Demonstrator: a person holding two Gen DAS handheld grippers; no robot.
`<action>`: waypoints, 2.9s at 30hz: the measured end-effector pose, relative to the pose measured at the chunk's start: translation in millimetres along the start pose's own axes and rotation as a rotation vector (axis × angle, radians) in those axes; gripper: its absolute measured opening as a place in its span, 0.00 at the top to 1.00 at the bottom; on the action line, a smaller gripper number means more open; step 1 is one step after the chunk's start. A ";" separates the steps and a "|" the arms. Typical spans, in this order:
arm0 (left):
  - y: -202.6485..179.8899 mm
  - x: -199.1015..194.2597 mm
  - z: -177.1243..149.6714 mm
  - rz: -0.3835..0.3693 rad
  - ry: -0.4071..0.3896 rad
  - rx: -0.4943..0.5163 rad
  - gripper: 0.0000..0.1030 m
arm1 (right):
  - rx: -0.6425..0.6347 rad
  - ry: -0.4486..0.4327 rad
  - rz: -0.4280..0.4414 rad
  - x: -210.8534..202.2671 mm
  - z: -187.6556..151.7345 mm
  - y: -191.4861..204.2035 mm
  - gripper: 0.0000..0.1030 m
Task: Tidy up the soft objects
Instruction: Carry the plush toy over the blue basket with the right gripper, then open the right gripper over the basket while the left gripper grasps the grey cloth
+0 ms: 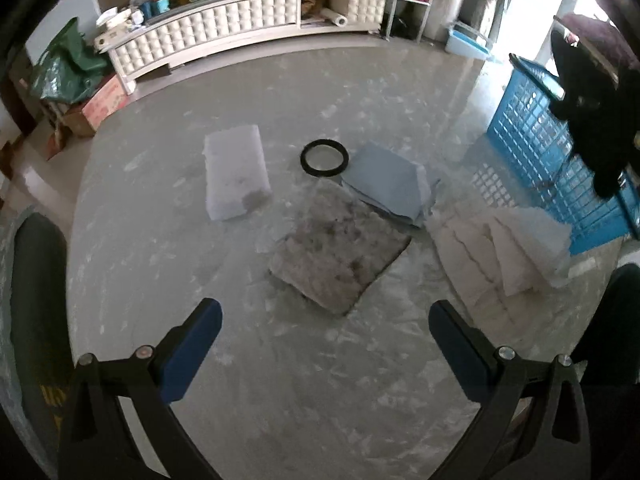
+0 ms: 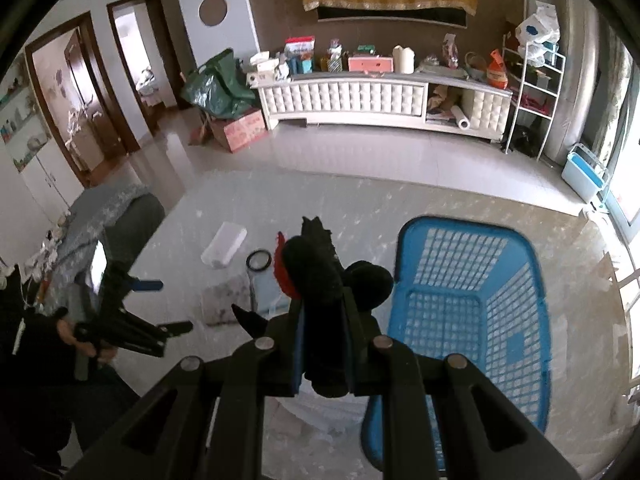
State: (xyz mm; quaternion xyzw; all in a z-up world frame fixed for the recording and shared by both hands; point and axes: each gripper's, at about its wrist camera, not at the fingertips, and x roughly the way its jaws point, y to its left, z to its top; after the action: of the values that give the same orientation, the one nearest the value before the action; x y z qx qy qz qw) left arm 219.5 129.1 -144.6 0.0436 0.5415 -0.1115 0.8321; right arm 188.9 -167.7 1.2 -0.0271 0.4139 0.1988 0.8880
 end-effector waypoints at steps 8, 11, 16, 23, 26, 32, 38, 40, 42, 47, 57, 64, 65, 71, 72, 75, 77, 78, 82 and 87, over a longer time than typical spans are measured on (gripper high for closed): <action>-9.3 16.2 7.3 -0.068 0.017 0.079 0.00 | 0.014 -0.057 -0.053 -27.9 14.3 -15.7 0.86; -14.5 21.3 9.5 -0.075 0.021 0.108 0.00 | 0.026 -0.072 -0.084 -32.0 15.1 -25.8 0.86; -16.9 31.6 16.9 -0.068 0.027 0.138 0.06 | 0.083 -0.074 -0.117 -23.6 10.6 -46.9 0.86; -19.5 42.5 25.8 -0.034 0.027 0.173 0.25 | 0.141 -0.033 -0.137 -4.8 3.1 -66.7 0.86; -25.9 45.9 27.2 0.011 0.030 0.217 0.30 | 0.165 0.003 -0.143 8.2 -0.7 -76.6 0.86; -38.0 50.1 26.8 0.010 0.024 0.298 0.30 | 0.199 0.093 -0.155 39.8 -7.7 -95.2 0.86; -33.4 67.7 27.3 0.016 0.065 0.303 0.39 | 0.221 0.159 -0.172 62.2 -15.9 -103.8 0.86; -31.0 70.1 27.8 0.008 0.067 0.302 0.41 | 0.208 0.178 -0.201 68.8 -16.5 -104.3 0.86; -31.0 71.4 29.6 -0.001 0.066 0.305 0.42 | 0.195 0.191 -0.231 72.5 -16.5 -103.3 0.86; -31.8 71.1 27.8 -0.024 0.048 0.321 0.59 | 0.194 0.206 -0.233 78.9 -16.8 -101.8 0.85; -21.8 65.1 26.6 -0.020 0.032 0.267 0.86 | 0.129 0.229 -0.278 84.7 -11.8 -93.0 0.80; -22.9 47.0 26.3 -0.046 0.011 0.235 0.86 | 0.116 0.266 -0.308 88.7 -19.4 -92.3 0.37; -23.5 44.3 26.5 -0.049 0.009 0.230 0.86 | 0.117 0.273 -0.306 88.7 -21.3 -92.2 0.30; -34.4 15.1 23.7 -0.070 -0.037 0.202 0.86 | 0.127 0.318 -0.291 83.8 -34.8 -92.9 0.11; -37.3 9.6 23.0 -0.071 -0.047 0.201 0.86 | 0.128 0.325 -0.287 83.3 -36.1 -92.7 0.08; -45.2 -2.6 19.9 -0.077 -0.067 0.195 0.86 | 0.121 0.352 -0.276 81.9 -39.8 -89.8 0.00; -48.9 -10.3 18.1 -0.082 -0.075 0.186 0.86 | 0.114 0.364 -0.270 80.0 -41.9 -87.0 0.00; -50.9 -14.5 16.9 -0.081 -0.081 0.183 0.86 | 0.110 0.366 -0.268 78.1 -42.0 -85.3 0.00; -59.1 -31.2 14.2 -0.099 -0.107 0.168 0.86 | 0.082 0.367 -0.280 69.7 -43.4 -77.2 0.00; -75.9 -52.4 11.3 -0.094 -0.132 0.176 0.86 | 0.067 0.359 -0.272 53.2 -49.9 -66.8 0.00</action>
State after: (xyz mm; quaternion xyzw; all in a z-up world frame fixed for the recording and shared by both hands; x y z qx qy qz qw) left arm 191.5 60.4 -88.5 0.0838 0.4752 -0.2001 0.8527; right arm 208.6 -222.2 -79.0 -0.0879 0.5642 0.0555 0.8191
